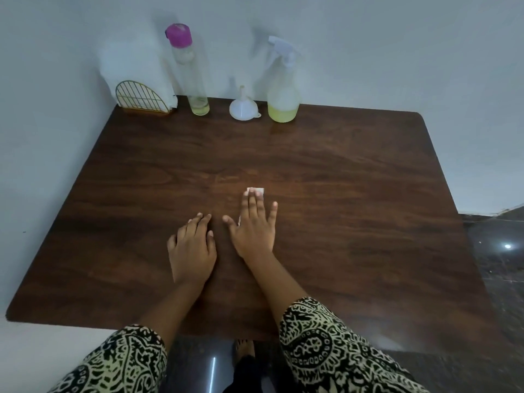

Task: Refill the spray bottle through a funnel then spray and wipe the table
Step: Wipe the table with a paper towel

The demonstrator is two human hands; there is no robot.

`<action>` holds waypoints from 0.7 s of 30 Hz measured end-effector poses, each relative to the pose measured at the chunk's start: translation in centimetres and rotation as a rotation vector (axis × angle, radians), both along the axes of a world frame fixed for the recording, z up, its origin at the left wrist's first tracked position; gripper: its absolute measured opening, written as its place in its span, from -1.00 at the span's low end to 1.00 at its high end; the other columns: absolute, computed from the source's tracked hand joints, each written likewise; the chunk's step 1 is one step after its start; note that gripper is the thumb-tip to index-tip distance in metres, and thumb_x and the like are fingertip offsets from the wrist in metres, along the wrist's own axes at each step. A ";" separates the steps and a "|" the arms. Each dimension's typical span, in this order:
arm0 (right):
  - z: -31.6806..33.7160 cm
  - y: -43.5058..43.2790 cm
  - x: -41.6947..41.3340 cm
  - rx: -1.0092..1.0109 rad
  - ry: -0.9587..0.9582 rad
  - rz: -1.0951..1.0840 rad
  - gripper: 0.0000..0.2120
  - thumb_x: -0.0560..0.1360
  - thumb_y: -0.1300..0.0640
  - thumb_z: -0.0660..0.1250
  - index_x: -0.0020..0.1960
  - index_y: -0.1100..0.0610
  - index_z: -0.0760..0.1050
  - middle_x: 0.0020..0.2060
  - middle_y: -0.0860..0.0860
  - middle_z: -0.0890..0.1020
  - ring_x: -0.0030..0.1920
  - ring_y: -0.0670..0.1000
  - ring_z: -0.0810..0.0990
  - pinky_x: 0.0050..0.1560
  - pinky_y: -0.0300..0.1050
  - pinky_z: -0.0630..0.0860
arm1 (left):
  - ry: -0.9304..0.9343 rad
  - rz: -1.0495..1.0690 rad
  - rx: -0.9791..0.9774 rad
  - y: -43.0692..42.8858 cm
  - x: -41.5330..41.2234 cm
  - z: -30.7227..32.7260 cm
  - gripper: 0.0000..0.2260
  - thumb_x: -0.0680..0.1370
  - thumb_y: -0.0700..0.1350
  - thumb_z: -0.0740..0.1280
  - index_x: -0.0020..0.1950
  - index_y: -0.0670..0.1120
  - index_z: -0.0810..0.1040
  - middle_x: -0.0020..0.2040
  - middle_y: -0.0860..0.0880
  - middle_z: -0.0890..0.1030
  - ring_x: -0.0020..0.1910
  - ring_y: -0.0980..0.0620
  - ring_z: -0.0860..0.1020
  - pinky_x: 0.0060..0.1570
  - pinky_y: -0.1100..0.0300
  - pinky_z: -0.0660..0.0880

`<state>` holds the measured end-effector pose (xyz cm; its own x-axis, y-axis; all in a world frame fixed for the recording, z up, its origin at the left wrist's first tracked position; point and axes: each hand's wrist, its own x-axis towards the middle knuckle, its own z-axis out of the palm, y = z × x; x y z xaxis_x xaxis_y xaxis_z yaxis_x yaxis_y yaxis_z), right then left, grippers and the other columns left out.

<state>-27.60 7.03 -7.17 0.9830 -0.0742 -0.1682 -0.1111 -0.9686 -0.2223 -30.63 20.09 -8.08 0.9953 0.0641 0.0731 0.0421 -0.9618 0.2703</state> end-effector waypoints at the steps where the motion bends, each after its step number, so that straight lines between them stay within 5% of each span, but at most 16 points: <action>1: 0.0 -0.3 0.2 -0.013 -0.013 0.025 -0.31 0.59 -0.25 -0.12 0.55 0.14 -0.18 0.56 0.01 -0.10 0.54 -0.03 -0.22 0.39 0.11 -0.45 | -0.017 -0.041 0.024 0.7 0.3 0.1 -0.64 0.56 -0.04 0.17 0.32 -0.05 0.52 0.30 -0.07 0.56 0.19 -0.12 0.53 0.12 -0.11 0.41; 5: -0.7 -6.7 -0.1 -0.029 -0.075 -0.182 -0.36 0.59 -0.17 -0.01 0.56 0.08 -0.09 0.56 -0.04 -0.02 0.54 -0.05 -0.14 0.43 0.15 -0.36 | -0.021 -0.093 0.054 1.4 0.6 0.1 -0.56 0.53 0.01 0.06 0.32 -0.06 0.51 0.28 -0.07 0.55 0.22 -0.10 0.51 0.12 -0.10 0.43; 10: -0.9 -10.5 0.3 -0.077 0.010 -0.378 -0.37 0.61 -0.19 -0.13 0.56 0.12 -0.15 0.56 -0.01 -0.08 0.54 -0.02 -0.17 0.43 0.25 -0.32 | -0.003 -0.080 0.032 1.4 0.8 -0.3 -0.65 0.57 -0.10 0.24 0.36 -0.08 0.47 0.37 -0.10 0.49 0.34 -0.13 0.44 0.24 -0.16 0.37; 17: -0.3 3.4 1.0 0.027 -0.027 0.080 -0.38 0.62 -0.17 -0.09 0.56 0.13 -0.11 0.56 -0.01 -0.03 0.55 -0.03 -0.12 0.41 0.15 -0.38 | -0.023 -0.084 0.030 1.5 1.0 -0.4 -0.57 0.53 -0.02 0.07 0.32 -0.09 0.50 0.35 -0.09 0.51 0.33 -0.11 0.46 0.22 -0.13 0.37; 21: -0.2 1.3 -0.5 -0.010 -0.043 0.089 -0.44 0.64 -0.11 -0.10 0.56 0.07 -0.14 0.55 -0.07 -0.05 0.54 -0.06 -0.15 0.38 0.14 -0.41 | -0.037 -0.087 0.011 1.5 0.9 -0.3 -0.59 0.53 -0.03 0.11 0.32 -0.10 0.51 0.34 -0.09 0.52 0.32 -0.12 0.47 0.22 -0.15 0.38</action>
<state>-28.07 8.33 -7.41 0.9920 0.0128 -0.1257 -0.0147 -0.9764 -0.2154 -29.68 21.61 -8.34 0.9937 -0.0235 0.1100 -0.0516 -0.9644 0.2593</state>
